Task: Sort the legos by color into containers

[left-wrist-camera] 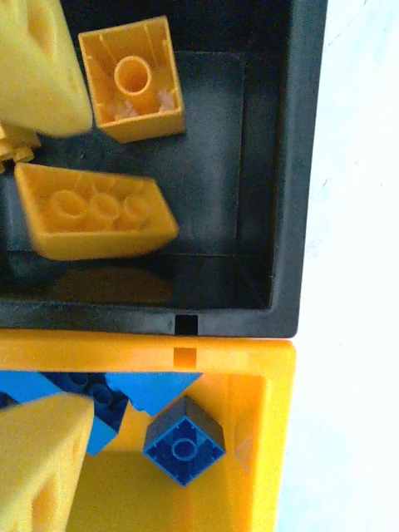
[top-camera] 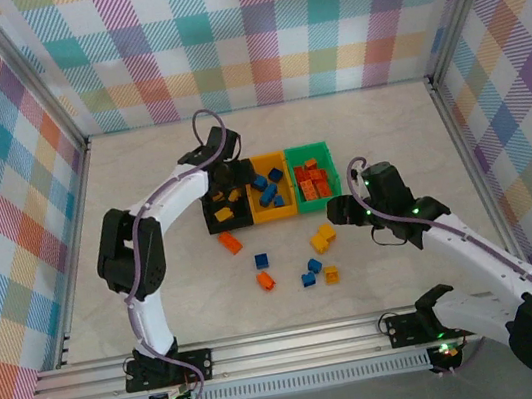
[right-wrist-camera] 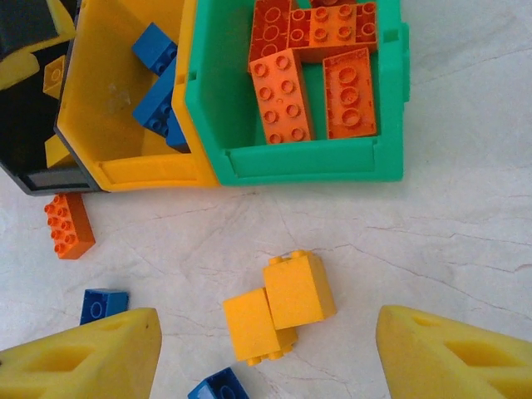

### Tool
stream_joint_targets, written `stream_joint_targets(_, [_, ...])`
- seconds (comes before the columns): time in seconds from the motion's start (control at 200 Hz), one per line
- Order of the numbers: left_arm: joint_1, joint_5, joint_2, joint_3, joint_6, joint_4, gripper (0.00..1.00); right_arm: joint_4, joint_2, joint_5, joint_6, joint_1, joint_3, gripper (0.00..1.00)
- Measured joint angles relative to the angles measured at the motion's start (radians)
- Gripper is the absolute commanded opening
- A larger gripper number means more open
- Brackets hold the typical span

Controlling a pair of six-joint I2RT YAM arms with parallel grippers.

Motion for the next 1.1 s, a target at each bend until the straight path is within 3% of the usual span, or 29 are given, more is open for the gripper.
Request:
stream_joint_targets(0.135, [-0.014,0.013,-0.108,-0.045,-0.002,0.009,1.0,0.0,0.016,-0.021,-0.001,0.0,0.0,0.69])
stream_joint_targets(0.31, [-0.075,0.023,-0.338,-0.169,-0.008,0.05,1.0,0.003,0.093,-0.042,-0.001,0.008,-0.007,0.69])
stream_joint_targets(0.495, [-0.16,0.05,-0.533,-0.423,-0.045,0.1,1.0,0.015,0.212,-0.04,-0.005,0.048,-0.016,0.69])
stream_joint_targets(0.72, [-0.176,0.075,-0.641,-0.653,-0.1,0.106,1.0,0.05,0.351,-0.008,-0.008,0.098,-0.008,0.69])
stream_joint_targets(1.1, [-0.177,0.077,-0.749,-0.749,-0.134,0.119,1.0,0.099,0.465,0.081,0.013,0.13,0.051,0.69])
